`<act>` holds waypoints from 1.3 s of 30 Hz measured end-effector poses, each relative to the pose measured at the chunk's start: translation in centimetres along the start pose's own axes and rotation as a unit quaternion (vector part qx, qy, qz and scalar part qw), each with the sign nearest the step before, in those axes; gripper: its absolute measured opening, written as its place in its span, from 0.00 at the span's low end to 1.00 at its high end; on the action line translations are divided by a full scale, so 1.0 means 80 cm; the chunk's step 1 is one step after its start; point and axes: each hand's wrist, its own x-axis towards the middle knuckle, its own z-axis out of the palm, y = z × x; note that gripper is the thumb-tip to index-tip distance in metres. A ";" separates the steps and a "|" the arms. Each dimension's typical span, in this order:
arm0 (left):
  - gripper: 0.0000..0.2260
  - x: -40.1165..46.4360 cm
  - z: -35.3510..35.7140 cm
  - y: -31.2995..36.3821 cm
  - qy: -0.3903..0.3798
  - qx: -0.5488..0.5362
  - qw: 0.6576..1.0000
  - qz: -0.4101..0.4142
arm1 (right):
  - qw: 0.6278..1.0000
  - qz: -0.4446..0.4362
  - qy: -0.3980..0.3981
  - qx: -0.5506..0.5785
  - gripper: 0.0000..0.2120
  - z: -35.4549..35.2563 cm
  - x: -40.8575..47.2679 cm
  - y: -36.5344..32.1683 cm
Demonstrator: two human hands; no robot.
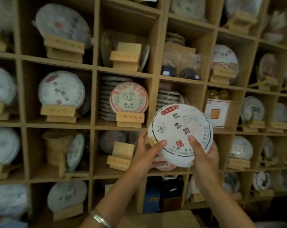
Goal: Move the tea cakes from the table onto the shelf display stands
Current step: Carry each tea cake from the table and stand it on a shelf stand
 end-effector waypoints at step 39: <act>0.33 0.082 -0.287 -0.037 0.028 0.003 0.999 -0.024 | 0.993 0.101 -0.034 -0.057 0.29 0.161 -0.015 0.227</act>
